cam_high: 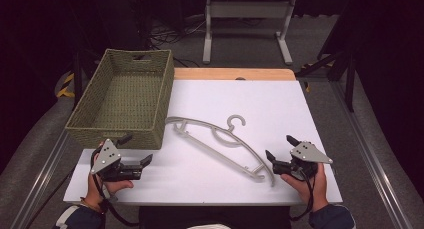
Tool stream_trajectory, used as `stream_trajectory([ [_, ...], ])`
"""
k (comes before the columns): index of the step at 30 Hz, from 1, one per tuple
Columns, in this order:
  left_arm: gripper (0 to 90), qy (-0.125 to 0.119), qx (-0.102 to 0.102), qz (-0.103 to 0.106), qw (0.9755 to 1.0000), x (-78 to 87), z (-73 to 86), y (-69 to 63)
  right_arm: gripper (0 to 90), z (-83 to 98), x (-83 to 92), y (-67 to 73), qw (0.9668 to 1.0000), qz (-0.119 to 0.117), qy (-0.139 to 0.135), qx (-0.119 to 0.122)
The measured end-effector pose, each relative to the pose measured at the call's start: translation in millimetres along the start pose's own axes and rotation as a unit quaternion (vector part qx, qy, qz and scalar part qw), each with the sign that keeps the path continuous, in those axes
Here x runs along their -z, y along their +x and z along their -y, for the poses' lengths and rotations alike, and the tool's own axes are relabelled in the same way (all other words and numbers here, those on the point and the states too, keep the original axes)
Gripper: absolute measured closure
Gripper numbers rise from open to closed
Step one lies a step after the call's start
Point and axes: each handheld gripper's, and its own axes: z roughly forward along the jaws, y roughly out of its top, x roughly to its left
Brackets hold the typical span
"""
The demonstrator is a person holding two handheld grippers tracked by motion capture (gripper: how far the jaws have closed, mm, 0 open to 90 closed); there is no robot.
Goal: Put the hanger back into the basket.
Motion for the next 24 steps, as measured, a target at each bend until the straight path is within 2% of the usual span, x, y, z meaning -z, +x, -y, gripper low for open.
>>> stream_trajectory([
  [5, 6.9, 0.012, 0.0, 0.015, 0.9998, -2.7, 2.9, -2.8, 14.9, 0.2, -2.3, 0.5, 1.0, -0.005, 0.008, 0.0],
  [9, 9.9, 0.016, -0.008, 0.031, 0.9994, -4.9, 5.1, -5.1, 14.9, -0.1, -7.4, 3.0, 0.9995, -0.018, 0.027, 0.005],
  [13, 10.3, 0.03, -0.014, 0.041, 0.9986, -6.3, 7.6, -7.5, 17.0, -7.8, -12.8, 3.7, 0.9976, -0.053, 0.043, -0.007],
  [16, 7.9, 0.036, -0.021, 0.036, 0.9985, -6.6, 7.4, -9.8, 21.7, -16.3, -18.9, 1.7, 0.9949, -0.078, 0.062, -0.004],
  [18, 7.0, 0.045, -0.026, 0.03, 0.9982, -8.8, 6.9, -10.7, 27.9, -20.8, -27.3, 0.1, 0.9911, -0.098, 0.09, -0.003],
  [19, 5.9, 0.048, -0.027, 0.03, 0.998, -10.5, 7.2, -10.7, 31.4, -22.4, -32.0, -0.2, 0.9885, -0.105, 0.108, 0.008],
  [21, 5.8, 0.055, -0.026, 0.033, 0.9976, -13.0, 7.8, -10.6, 36.1, -24.0, -43.0, 0.1, 0.9812, -0.118, 0.151, 0.024],
  [24, 5.8, 0.06, -0.028, 0.037, 0.9971, -14.4, 8.6, -11.2, 43.3, -25.1, -58.4, 1.1, 0.9708, -0.13, 0.2, 0.029],
])
